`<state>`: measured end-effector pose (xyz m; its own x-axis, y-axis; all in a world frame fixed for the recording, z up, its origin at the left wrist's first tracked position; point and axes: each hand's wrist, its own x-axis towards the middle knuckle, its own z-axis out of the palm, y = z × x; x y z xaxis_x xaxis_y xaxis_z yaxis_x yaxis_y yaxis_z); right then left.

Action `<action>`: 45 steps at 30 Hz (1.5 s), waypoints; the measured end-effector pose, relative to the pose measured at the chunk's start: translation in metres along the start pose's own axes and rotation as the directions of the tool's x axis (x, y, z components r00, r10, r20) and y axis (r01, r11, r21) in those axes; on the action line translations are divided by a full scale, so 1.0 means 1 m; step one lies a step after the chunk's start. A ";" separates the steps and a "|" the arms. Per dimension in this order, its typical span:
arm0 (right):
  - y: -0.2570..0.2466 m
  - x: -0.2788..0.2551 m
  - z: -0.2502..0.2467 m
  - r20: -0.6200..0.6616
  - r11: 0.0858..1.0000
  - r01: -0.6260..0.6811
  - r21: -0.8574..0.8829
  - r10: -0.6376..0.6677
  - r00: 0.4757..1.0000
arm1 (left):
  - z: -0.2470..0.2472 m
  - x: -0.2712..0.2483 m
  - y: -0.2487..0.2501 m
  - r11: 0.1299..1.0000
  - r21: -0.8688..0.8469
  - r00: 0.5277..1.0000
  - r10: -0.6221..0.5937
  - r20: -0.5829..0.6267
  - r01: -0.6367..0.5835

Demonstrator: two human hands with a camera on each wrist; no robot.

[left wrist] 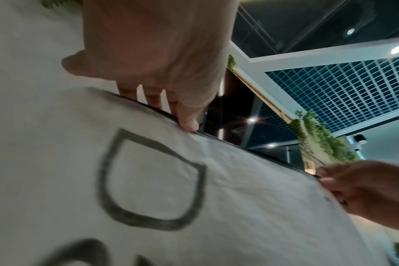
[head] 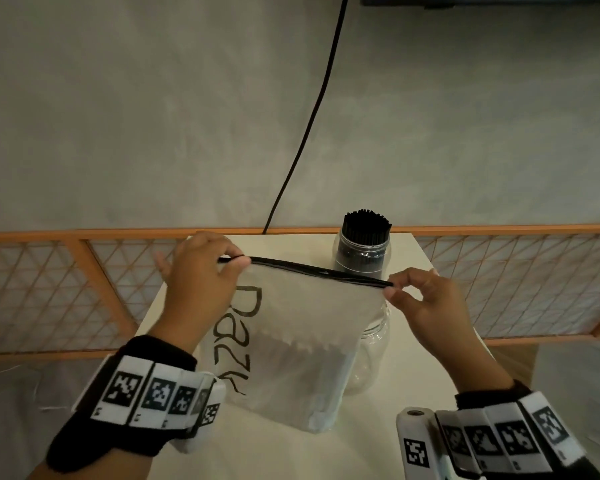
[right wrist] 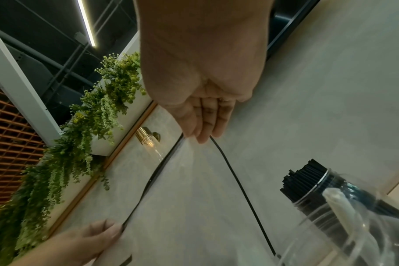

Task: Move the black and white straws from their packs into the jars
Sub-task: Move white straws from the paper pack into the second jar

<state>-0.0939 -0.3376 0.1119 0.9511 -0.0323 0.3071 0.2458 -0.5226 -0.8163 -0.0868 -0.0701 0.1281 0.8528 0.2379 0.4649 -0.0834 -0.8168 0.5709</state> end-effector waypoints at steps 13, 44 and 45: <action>0.018 0.016 -0.018 -0.120 0.997 -0.039 0.074 0.048 0.992 | -0.034 0.013 -0.047 0.988 -0.060 0.968 -0.154 -0.196 0.145; -0.027 0.036 0.070 0.355 0.868 -0.038 -0.495 0.243 0.903 | -0.042 -0.009 -0.033 0.977 -0.202 0.994 0.087 0.064 -0.073; -0.028 0.030 0.070 0.325 0.873 -0.010 -0.488 0.192 0.926 | -0.040 -0.010 -0.032 0.987 -0.147 0.996 0.079 0.046 -0.072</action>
<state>-0.0588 -0.2643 0.1104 0.9886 0.1470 -0.0316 0.1143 -0.8713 -0.4772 -0.1132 -0.0258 0.1322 0.8664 0.1480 0.4769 -0.2189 -0.7459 0.6291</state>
